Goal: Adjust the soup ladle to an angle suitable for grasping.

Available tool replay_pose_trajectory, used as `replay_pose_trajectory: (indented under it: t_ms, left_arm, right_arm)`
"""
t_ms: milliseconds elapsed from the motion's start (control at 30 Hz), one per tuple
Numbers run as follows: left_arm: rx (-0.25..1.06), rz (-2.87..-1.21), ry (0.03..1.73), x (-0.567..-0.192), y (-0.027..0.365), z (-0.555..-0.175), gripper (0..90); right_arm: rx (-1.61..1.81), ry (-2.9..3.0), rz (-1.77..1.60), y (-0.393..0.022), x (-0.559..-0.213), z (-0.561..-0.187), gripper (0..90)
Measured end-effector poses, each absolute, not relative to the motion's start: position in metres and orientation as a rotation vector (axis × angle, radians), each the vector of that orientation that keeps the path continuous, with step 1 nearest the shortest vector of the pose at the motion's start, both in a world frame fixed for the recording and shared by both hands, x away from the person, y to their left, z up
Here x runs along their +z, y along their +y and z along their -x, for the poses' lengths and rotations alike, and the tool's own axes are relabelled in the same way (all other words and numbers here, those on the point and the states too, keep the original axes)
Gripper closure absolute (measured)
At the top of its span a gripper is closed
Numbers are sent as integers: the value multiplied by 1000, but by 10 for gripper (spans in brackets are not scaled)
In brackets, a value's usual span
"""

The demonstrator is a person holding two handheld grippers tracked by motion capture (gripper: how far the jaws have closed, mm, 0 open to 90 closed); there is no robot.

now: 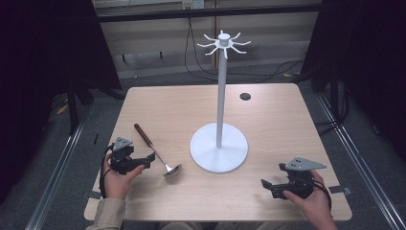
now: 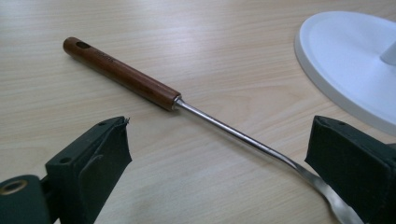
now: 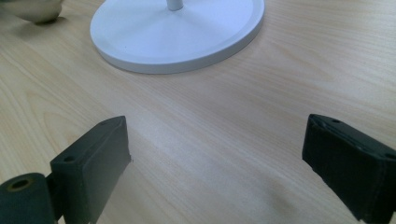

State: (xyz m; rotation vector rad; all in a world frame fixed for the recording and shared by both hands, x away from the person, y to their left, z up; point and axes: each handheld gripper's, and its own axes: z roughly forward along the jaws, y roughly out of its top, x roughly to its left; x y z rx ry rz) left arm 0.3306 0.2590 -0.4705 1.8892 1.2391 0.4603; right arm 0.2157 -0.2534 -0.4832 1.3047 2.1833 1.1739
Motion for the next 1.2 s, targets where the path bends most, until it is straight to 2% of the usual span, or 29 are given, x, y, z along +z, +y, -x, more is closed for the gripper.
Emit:
replay_pose_trajectory:
  t_ms: [233,300,367,400,467,600,667,733,1033,1200]
  left_arm:
    - [473,-1894,1245,-472,255,-334,55]
    - [471,-1904,1243,-471,255,-335,82]
    - [485,-1896,1254,-470,256,-336,170]
    - [497,-1914,1248,-466,257,-339,258]
    - [485,-1910,1266,-465,257,-341,364]
    - [489,-2007,1323,-462,258,-353,713]
    - [457,-2011,1359,-465,261,-361,814]
    - [455,-2022,1417,-470,262,-368,870]
    - [420,-1976,1529,-490,262,-398,883]
    - [408,-1966,1537,-494,257,-406,879]
  right_arm:
    - [1181,2195,-1295,-253,-484,-217,67]
    - [1187,2199,-1294,-252,-484,-217,67]
    - [1191,2196,-1292,-252,-484,-216,67]
    - [1193,2191,-1298,-253,-484,-216,67]
    - [1194,2189,-1312,-253,-485,-216,67]
    - [1202,2185,-1304,-252,-483,-216,66]
    - [1209,2181,-1303,-252,-483,-217,67]
    - [1212,2183,-1299,-252,-483,-217,67]
    - [1213,2190,-1294,-253,-483,-218,66]
    - [1214,2180,-1304,-256,-483,-218,66]
